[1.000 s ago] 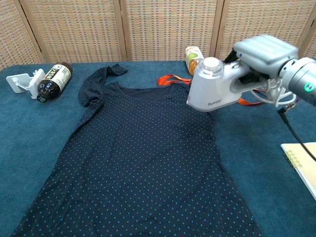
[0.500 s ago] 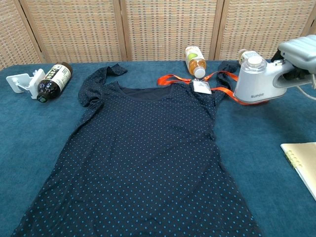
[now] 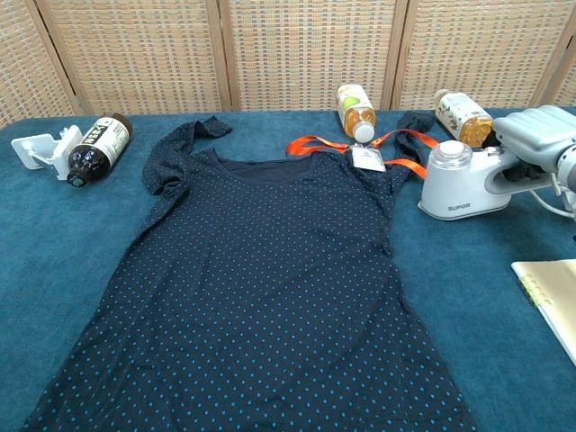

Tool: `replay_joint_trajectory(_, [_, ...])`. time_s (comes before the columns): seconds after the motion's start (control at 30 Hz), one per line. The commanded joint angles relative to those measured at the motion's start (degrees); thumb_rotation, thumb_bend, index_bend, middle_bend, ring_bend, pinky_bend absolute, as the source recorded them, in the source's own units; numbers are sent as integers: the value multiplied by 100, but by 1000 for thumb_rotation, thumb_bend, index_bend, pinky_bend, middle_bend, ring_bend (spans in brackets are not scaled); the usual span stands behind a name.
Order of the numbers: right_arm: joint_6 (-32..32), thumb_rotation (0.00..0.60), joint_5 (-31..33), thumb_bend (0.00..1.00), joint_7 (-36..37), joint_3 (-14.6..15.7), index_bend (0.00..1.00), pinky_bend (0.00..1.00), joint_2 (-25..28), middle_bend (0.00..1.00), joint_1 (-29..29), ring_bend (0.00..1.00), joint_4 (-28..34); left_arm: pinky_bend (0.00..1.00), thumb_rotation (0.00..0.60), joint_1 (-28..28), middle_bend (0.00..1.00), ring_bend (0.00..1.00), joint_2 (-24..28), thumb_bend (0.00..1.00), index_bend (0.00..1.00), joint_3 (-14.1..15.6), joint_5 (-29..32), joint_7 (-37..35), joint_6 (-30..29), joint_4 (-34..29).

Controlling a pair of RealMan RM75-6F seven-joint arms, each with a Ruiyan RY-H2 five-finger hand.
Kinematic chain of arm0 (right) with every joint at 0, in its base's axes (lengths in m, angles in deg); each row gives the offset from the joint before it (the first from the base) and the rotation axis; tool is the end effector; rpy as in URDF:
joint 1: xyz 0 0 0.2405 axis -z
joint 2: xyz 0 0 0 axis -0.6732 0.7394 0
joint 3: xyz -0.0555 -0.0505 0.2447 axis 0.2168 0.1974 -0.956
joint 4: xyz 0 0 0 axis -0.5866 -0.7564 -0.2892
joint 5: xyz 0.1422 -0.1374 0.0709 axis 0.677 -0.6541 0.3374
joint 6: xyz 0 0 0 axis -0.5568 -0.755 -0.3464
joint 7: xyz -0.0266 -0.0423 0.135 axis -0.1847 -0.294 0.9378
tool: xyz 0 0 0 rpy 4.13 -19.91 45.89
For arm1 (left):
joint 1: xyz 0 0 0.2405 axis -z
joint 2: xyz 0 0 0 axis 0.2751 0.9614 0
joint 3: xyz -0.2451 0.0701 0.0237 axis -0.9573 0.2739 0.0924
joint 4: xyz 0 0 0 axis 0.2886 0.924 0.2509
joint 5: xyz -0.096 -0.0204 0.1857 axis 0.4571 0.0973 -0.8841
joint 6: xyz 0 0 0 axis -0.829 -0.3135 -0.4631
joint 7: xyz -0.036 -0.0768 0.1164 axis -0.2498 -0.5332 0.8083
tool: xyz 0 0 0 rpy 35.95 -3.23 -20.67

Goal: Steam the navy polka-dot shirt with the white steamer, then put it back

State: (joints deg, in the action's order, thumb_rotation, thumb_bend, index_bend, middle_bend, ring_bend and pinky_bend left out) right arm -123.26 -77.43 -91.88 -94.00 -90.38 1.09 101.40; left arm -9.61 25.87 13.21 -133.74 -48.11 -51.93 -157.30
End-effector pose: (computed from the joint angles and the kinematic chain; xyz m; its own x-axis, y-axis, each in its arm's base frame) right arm -0.2684 -0.4179 0.0038 0.7010 -0.0076 0.7132 -0.7106 -0.0928 0.6975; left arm -0.3094 0.1821 0.1686 0.3331 0.1008 0.9375 0.9419 0.0099 -0.3358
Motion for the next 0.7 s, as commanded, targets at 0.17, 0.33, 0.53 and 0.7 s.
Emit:
replay_joint_trajectory(0.17, [56, 600, 246, 1, -421, -159, 7, 34, 69, 0, 46, 34, 296, 0, 600, -2, 0, 0, 12, 0, 0, 21, -62, 10, -21, -17])
replay_joint_trajectory(0.33, [125, 600, 445, 0, -909, -197, 0, 0, 388, 0, 193, 0, 1015, 0, 600, -29, 0, 0, 38, 0, 0, 47, -151, -42, -89, -20])
replay_joint_trajectory(0.53, [-116, 600, 523, 0, -1430, -129, 0, 0, 1123, 0, 493, 0, 2585, 0, 600, -78, 0, 0, 78, 0, 0, 91, -294, -137, -209, -13])
replay_joint_trajectory(0.7, [-340, 600, 504, 0, -1778, -9, 0, 0, 1768, 0, 723, 0, 3859, 0, 600, -133, 0, 0, 116, 0, 0, 129, -439, -218, -350, -10])
